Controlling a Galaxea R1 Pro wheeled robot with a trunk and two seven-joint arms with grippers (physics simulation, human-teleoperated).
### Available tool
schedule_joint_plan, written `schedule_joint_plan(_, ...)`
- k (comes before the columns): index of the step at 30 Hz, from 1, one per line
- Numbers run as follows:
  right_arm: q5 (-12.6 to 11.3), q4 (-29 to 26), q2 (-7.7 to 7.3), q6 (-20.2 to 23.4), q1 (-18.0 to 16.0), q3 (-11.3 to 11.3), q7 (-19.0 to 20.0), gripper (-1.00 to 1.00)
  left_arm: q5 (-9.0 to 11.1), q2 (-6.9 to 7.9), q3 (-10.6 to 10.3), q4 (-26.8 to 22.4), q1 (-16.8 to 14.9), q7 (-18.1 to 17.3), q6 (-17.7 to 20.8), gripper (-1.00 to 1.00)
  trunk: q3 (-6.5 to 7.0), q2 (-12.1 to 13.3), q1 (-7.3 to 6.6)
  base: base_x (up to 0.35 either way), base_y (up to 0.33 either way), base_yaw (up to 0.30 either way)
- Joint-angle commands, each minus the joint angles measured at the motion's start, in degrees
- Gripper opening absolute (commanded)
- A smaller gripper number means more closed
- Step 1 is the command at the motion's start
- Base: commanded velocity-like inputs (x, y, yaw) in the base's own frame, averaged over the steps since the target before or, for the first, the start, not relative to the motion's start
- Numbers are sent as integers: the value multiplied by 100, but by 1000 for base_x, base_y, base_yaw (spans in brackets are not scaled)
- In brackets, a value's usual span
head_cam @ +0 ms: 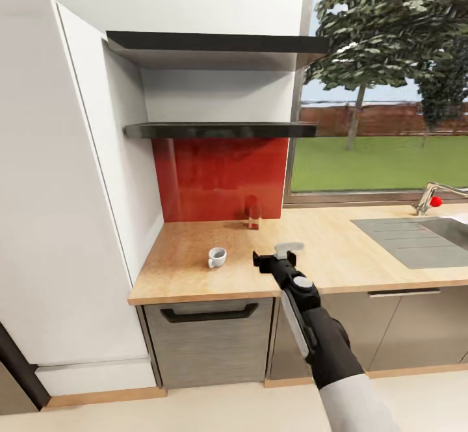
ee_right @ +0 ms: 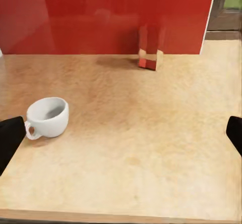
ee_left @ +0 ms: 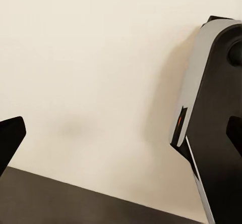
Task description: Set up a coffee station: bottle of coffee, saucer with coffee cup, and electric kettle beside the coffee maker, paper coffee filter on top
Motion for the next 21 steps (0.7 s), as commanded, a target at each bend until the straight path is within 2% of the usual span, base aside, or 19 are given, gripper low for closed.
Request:
schedule_joint_plan(1,4,907,0,146,-697,3,-280,100,39,0,-46,7,0,11,-23,100,-3,-6,2,0,0,0)
schedule_joint_plan(3,-81,1465,0,179,-1118,-4,-382,100,40,0,-38,8,0,11,-23,100,-3,-6,2,0,0,0)
schedule_joint_plan(6,-341,1810,0,198,-1387,-8,-445,100,42,6,-33,8,0,18,-22,100,-3,-6,2,20,0,0)
schedule_joint_plan(12,-436,1881,0,200,-1503,-5,-457,100,62,8,-32,8,0,17,-20,100,-3,-6,2,143,34,0)
schedule_joint_plan(21,-437,1926,0,194,-1515,6,-453,100,75,-13,-27,3,0,15,-18,100,-3,-6,2,270,190,0)
